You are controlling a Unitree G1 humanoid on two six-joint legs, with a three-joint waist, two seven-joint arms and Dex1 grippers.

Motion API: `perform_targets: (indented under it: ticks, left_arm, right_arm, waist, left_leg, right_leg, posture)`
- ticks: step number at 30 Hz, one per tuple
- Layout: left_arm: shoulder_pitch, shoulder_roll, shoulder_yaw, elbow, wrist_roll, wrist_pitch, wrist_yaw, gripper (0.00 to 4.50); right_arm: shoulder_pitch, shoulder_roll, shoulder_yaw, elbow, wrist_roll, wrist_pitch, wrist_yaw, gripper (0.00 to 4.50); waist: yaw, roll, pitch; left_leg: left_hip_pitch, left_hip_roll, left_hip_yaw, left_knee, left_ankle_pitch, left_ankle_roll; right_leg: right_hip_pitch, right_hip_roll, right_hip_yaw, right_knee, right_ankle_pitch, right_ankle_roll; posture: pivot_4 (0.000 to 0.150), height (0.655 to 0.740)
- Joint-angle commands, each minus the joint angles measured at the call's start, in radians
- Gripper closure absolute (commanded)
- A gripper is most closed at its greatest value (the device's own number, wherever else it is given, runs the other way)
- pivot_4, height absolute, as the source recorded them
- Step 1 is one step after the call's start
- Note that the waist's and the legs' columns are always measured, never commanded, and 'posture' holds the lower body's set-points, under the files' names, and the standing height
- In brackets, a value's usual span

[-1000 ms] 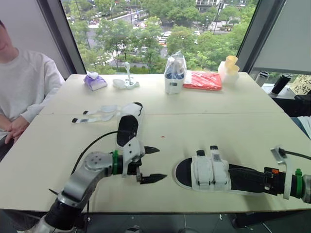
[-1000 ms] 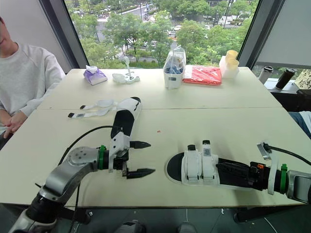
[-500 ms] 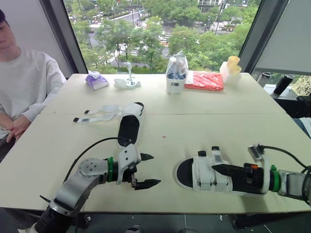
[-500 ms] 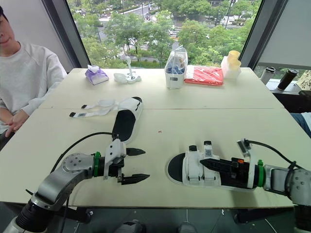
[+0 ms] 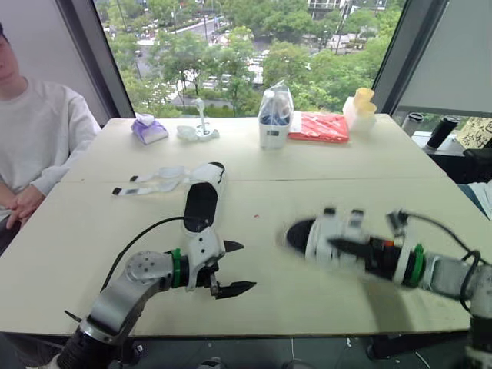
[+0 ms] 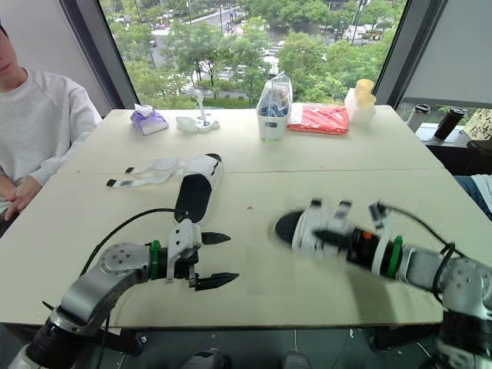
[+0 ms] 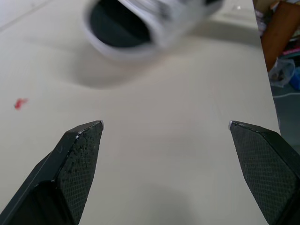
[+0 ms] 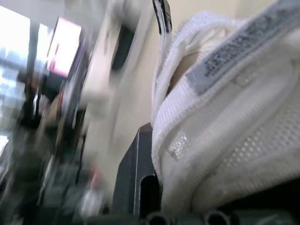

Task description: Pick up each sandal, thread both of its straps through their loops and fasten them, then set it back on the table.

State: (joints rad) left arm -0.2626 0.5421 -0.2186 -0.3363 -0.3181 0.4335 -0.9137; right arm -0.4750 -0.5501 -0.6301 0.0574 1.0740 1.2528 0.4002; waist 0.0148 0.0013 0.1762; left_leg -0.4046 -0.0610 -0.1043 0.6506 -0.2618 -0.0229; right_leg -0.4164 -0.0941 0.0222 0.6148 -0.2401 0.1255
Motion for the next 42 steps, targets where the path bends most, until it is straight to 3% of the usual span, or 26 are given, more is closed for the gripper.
perform_targets:
  ticks: [1, 5, 8, 11, 14, 15, 18, 21, 27, 29, 31, 36, 42]
  left_arm:
    - [-0.023, -0.022, 0.009, 0.04, 0.01, -0.047, 0.01, 0.0]
    - [-0.037, -0.051, 0.012, 0.093, 0.034, -0.088, 0.033, 0.0]
    - [-0.042, -0.074, 0.021, 0.123, 0.066, -0.134, 0.073, 0.0]
    - [-0.048, -0.103, 0.043, 0.138, 0.079, -0.149, 0.126, 0.0]
    - [-0.043, -0.104, 0.062, 0.131, 0.091, -0.152, 0.161, 0.0]
    - [-0.043, -0.099, 0.074, 0.127, 0.101, -0.149, 0.182, 0.0]
    - [-0.05, -0.077, 0.116, 0.112, 0.135, -0.135, 0.246, 0.0]
    - [-0.07, -0.053, 0.167, 0.088, 0.171, -0.101, 0.322, 0.0]
    - [-0.128, 0.0, 0.213, 0.085, 0.317, -0.042, 0.482, 0.0]
    - [-0.179, 0.025, 0.179, 0.165, 0.416, -0.11, 0.539, 0.0]
    - [-0.236, 0.049, 0.118, 0.276, 0.504, -0.19, 0.56, 0.0]
    - [-0.429, 0.058, -0.029, 0.658, 0.678, -0.428, 0.617, 0.0]
    - [-0.72, -0.046, -0.2, 1.231, 0.862, -0.621, 0.744, 0.0]
  right_arm:
    - [-0.136, 0.107, -0.109, 0.121, -0.087, -0.259, -0.282, 4.46]
    - [-0.28, 0.243, -0.155, 0.294, -0.162, -0.561, -0.425, 4.46]
    - [-0.352, 0.278, -0.141, 0.453, -0.241, -0.755, -0.454, 3.29]
    - [-0.381, 0.272, -0.121, 0.588, -0.295, -0.854, -0.452, 1.81]
    - [-0.359, 0.262, -0.097, 0.594, -0.316, -0.851, -0.457, 0.21]
    - [-0.328, 0.261, -0.095, 0.542, -0.302, -0.811, -0.472, 0.06]
    - [-0.179, 0.275, -0.086, 0.253, -0.199, -0.627, -0.523, 0.06]
    - [0.034, 0.3, -0.091, -0.117, 0.014, -0.441, -0.592, 0.06]
    - [0.337, 0.344, -0.077, -0.54, 0.51, -0.435, -0.721, 0.06]
    - [0.489, 0.322, 0.005, -0.662, 0.757, -0.423, -0.668, 0.06]
    - [0.609, 0.289, 0.087, -0.749, 0.882, -0.415, -0.607, 0.06]
    - [0.672, 0.241, 0.251, -0.81, 0.824, -0.457, -0.51, 0.06]
    - [0.553, 0.179, 0.345, -0.783, 0.711, -0.527, -0.441, 0.06]
  waist:
    - [-0.003, -0.001, 0.0]
    - [-0.009, 0.0, 0.0]
    - [-0.019, 0.001, 0.0]
    - [-0.029, 0.002, 0.001]
    - [-0.033, 0.002, 0.001]
    - [-0.031, 0.001, 0.0]
    - [-0.02, 0.001, 0.0]
    - [-0.014, 0.001, 0.0]
    - [-0.035, 0.003, 0.0]
    - [-0.033, 0.003, 0.0]
    - [-0.03, 0.002, 0.001]
    - [-0.027, -0.001, 0.002]
    - [-0.023, -0.006, 0.004]
  left_leg:
    - [0.0, 0.0, 0.0, -0.001, 0.0, 0.0]
    - [0.0, 0.0, 0.0, -0.004, 0.001, -0.002]
    - [-0.003, 0.0, 0.004, -0.004, 0.005, -0.008]
    - [-0.002, 0.0, 0.011, -0.003, 0.004, -0.006]
    - [0.0, 0.001, 0.012, -0.003, 0.003, -0.004]
    - [0.001, 0.001, 0.013, -0.003, 0.003, -0.004]
    - [0.003, 0.002, 0.01, -0.003, 0.003, -0.004]
    - [0.001, 0.002, 0.006, -0.003, 0.003, -0.004]
    - [0.003, 0.002, 0.005, -0.003, 0.003, -0.003]
    - [0.005, 0.004, 0.006, -0.003, 0.003, -0.003]
    - [0.01, 0.006, 0.005, -0.004, 0.003, -0.003]
    - [0.016, 0.006, 0.004, -0.002, 0.002, -0.003]
    - [0.013, 0.004, 0.003, -0.002, 0.002, -0.003]
  right_leg:
    - [0.0, 0.001, 0.0, 0.0, 0.0, 0.0]
    - [-0.004, 0.001, 0.0, 0.005, 0.0, 0.001]
    - [-0.013, 0.0, 0.002, 0.013, 0.0, 0.001]
    - [-0.013, -0.001, 0.003, 0.014, 0.0, 0.001]
    - [-0.011, -0.001, 0.003, 0.015, 0.0, 0.001]
    - [-0.01, -0.001, 0.003, 0.016, 0.0, 0.001]
    - [-0.007, 0.0, 0.003, 0.016, 0.0, 0.0]
    - [-0.008, 0.0, 0.003, 0.016, 0.0, 0.0]
    - [-0.009, 0.001, 0.004, 0.017, 0.0, 0.0]
    - [-0.007, 0.003, 0.004, 0.016, 0.001, 0.0]
    - [-0.001, 0.006, 0.004, 0.016, 0.0, -0.001]
    - [0.008, 0.006, 0.003, 0.012, -0.005, -0.003]
    - [0.006, 0.006, 0.002, 0.012, -0.002, 0.0]
  posture:
    - [0.15, 0.74]
    - [0.15, 0.74]
    - [0.15, 0.74]
    - [0.15, 0.74]
    - [0.15, 0.74]
    - [0.15, 0.74]
    - [0.15, 0.74]
    - [0.15, 0.74]
    - [0.15, 0.74]
    - [0.15, 0.74]
    - [0.15, 0.74]
    - [0.15, 0.74]
    - [0.15, 0.74]
